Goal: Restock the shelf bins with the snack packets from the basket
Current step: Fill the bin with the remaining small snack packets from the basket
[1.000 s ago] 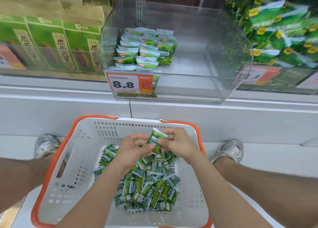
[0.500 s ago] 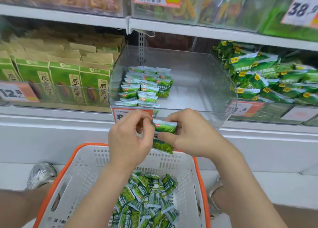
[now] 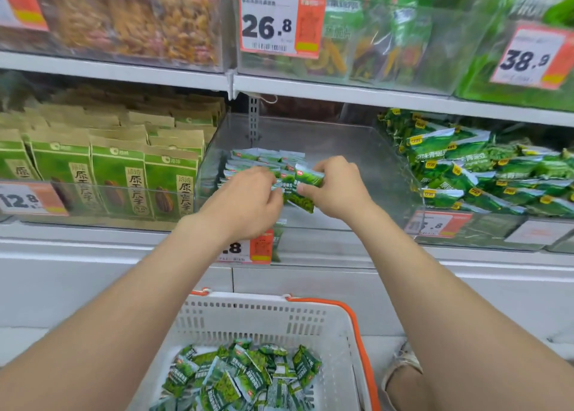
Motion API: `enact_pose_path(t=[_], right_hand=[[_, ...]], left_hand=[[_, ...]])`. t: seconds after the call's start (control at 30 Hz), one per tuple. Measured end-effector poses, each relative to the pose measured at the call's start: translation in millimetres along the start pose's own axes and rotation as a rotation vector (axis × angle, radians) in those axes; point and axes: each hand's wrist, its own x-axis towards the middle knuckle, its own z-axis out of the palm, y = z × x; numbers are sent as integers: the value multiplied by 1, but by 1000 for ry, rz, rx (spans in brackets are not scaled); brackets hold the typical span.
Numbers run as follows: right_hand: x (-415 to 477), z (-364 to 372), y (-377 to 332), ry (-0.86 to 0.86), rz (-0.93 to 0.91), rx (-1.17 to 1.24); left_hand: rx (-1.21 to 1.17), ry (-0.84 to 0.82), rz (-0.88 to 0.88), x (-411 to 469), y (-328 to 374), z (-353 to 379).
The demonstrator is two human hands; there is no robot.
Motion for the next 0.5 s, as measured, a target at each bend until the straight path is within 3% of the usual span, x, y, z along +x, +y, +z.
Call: enact_pose_path(t=[0.13, 0.23, 0.5], right_hand=[[22, 10, -5, -155, 14, -149], [33, 14, -9, -212, 48, -192], [45, 26, -9, -207, 153, 49]], left_hand=[[53, -210, -55, 5, -6, 4], [45, -278, -102, 8, -8, 5], [92, -365, -137, 13, -8, 5]])
